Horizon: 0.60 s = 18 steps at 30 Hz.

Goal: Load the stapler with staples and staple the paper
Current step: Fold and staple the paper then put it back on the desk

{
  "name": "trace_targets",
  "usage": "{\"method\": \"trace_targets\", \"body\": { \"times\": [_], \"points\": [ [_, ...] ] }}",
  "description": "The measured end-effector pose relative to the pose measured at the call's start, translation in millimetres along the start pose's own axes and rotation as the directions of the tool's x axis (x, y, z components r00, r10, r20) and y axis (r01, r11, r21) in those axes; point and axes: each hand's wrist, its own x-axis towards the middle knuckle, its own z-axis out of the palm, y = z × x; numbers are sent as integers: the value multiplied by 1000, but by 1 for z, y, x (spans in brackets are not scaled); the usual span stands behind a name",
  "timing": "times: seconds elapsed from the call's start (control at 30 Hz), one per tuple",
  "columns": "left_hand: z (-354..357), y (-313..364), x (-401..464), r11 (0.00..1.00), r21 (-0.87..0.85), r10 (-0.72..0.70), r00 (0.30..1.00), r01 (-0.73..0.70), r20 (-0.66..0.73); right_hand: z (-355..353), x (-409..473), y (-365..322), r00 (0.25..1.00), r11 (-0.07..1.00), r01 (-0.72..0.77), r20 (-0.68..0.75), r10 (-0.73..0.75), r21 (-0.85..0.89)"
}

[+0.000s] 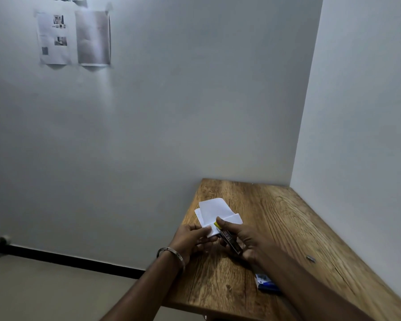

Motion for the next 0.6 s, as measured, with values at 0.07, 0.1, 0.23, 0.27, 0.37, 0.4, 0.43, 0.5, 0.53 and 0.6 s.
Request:
{"method": "trace_targets", "body": {
  "times": [0.07,0.1,0.23,0.27,0.37,0.4,0.43,0.5,0.53,0.6],
  "points": [
    [0,0,0,1000,1,4,1000,-4,-4,3,0,1,1000,1000,15,6,-15,-5],
    [0,-1,0,1000,-8,7,1000,-7,-5,3,-1,1,1000,1000,20,4,-19,-11],
    [1,-1,-1,999,-36,10,1000,-10,-10,5,-1,4,997,997,65,-27,-66,-32],
    [1,-1,-1,999,-37,6,1000,-6,-5,5,-1,5,995,995,89,-44,-91,-40],
    [2,0,-2,999,-51,-10,1000,10,1,8,0,6,984,985,158,-74,-162,-68],
    [2,0,-2,998,-57,-12,1000,12,1,9,1,6,981,983,170,-78,-175,-69],
    [2,0,-2,998,-62,-13,1000,13,-1,9,1,7,980,981,178,-81,-184,-71],
    [2,0,-2,998,-67,-15,1000,14,-4,10,1,7,977,979,190,-81,-196,-77],
    [2,0,-2,998,-67,-16,1000,15,-3,10,1,7,976,978,195,-79,-201,-78],
    [3,0,-2,998,-63,-16,1000,16,-1,10,2,7,975,976,201,-83,-207,-80]
  ]
}}
